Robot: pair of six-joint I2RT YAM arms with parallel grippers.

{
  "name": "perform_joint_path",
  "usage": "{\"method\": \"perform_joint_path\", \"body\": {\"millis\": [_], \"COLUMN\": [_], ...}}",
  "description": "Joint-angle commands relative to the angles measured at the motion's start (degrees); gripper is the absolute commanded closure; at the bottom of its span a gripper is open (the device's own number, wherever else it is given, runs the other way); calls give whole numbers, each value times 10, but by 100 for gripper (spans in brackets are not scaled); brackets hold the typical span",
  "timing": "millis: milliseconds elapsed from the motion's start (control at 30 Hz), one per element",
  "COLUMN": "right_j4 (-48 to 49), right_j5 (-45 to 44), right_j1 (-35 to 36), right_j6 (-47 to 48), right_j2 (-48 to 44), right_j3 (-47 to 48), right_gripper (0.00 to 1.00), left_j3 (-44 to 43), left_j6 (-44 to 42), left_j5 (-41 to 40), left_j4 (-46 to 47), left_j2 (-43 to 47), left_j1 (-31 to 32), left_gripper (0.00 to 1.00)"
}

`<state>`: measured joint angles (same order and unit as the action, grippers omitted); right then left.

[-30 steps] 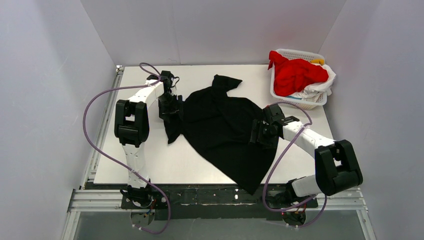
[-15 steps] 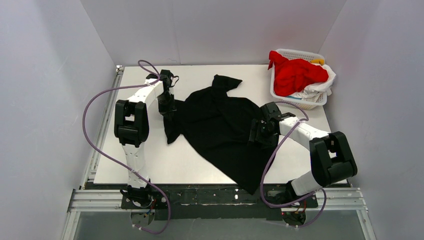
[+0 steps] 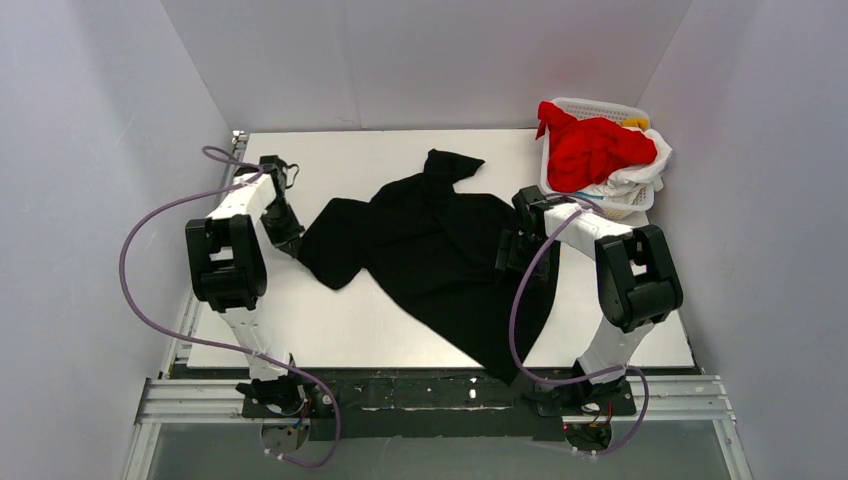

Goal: Fold and stack the t-shirts
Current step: Flatten out the tshirt

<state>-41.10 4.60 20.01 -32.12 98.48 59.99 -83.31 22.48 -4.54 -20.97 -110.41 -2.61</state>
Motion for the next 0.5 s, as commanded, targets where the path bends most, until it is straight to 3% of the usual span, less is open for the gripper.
{"method": "perform_joint_path", "body": {"millis": [0,200,367,467], "right_j4": [11,-31,-51,-63], "right_j5": [-52,-58,-82,-94], "right_j1": [-33,-51,-72,-86], "right_j6": [49,118,158,161], "right_j2": [68,164,200,183], "right_j3": [66,219,319,351], "right_gripper": [24,24,24,24], "left_j3": [53,153,288,348], "left_j6": [48,104,176,208], "left_j5": [-46,-56,43,40], "left_j4": [-73,-68,-20,-20], "left_j2": [42,97,184,246], "left_j1": [-35,-43,-34,-1], "left_gripper": [100,100,100,100]}}
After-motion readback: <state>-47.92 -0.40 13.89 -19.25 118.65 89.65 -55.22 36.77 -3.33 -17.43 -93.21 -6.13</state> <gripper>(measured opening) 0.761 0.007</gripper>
